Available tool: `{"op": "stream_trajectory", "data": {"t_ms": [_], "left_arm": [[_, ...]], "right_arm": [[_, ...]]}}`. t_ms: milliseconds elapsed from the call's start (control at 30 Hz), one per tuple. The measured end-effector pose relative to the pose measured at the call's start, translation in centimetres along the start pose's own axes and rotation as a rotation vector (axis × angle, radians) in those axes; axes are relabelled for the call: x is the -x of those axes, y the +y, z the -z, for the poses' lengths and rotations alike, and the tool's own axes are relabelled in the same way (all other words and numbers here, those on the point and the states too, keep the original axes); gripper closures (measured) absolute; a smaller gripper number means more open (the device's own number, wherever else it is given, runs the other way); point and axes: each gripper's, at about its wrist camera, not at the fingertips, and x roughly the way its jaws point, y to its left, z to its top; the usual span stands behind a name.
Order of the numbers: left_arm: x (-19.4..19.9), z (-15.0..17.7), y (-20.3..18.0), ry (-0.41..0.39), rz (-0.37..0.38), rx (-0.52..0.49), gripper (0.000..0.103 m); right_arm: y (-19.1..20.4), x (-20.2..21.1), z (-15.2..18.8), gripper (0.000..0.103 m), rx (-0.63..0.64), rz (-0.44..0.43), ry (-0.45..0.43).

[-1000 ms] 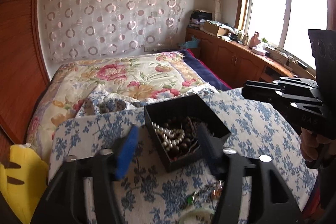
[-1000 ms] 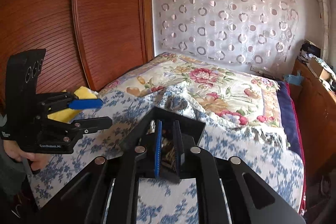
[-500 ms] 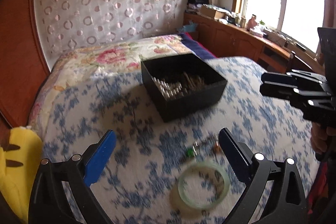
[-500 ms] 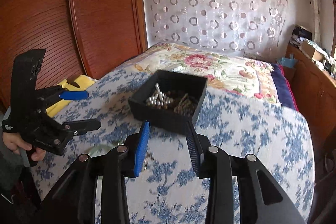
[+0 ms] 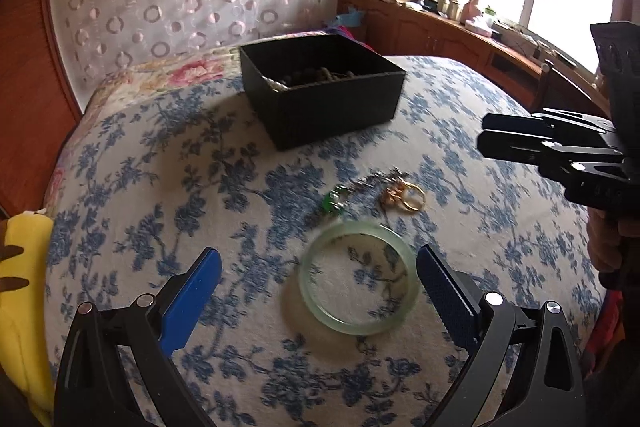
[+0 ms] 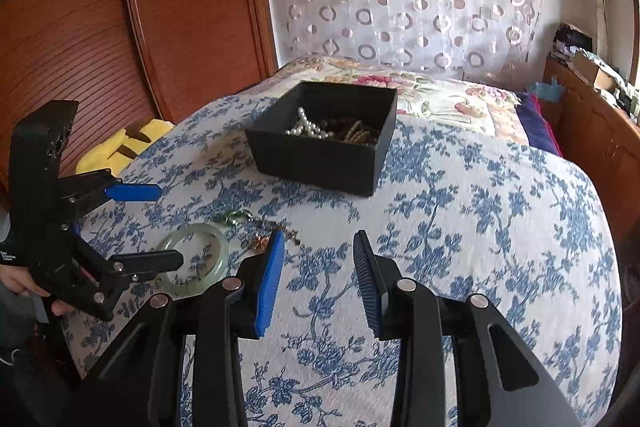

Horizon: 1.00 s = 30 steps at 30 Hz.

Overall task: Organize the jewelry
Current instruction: 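Move both tools back over the jade bangle and gold rings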

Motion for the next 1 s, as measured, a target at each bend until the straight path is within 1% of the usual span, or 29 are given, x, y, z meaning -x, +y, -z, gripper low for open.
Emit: {"op": "stream_trajectory", "data": {"t_ms": [167,300,533,600,667,700,800,933,1000], "left_arm": [[-0.8,0.3,-1.3,0.033,0.012,-0.024,0.009],[-1.6,0.4,-1.9,0.058,0.001,-0.048,0.009],[-2.0,0.3,-2.2,0.065,-0.011,-0.06,0.009],[-2.1,0.3,-2.3,0.068,-0.008,-0.064,0.018],[-2.0,0.4,-2.5,0.065,-0.014,-0.087,0.034],[-1.9,0.4,-2.5,0.067,-0.009,-0.093,0.034],[-1.5,0.5,-2.0,0.058,0.011,-0.066,0.034],[-0.2,0.3,-0.7,0.014,0.008,-0.028,0.034],[0.6,0.2,0.0,-0.01,0.0,-0.012,0.034]], "right_arm": [[0.0,-0.2,0.5,0.065,-0.004,0.005,0.009],[-0.1,-0.3,0.8,0.065,-0.008,0.008,0.014],[-0.2,-0.4,1.0,0.065,-0.001,0.004,0.021],[0.0,-0.7,1.1,0.065,0.006,0.001,0.026],[0.2,-0.9,1.1,0.065,0.012,-0.009,0.027],[0.3,-1.0,1.1,0.065,0.013,-0.017,0.029],[0.7,-1.4,1.0,0.065,0.029,-0.028,0.041],[1.2,-1.8,0.6,0.065,0.05,-0.03,0.05],[1.6,-2.1,0.1,0.065,0.063,-0.056,0.059]]}}
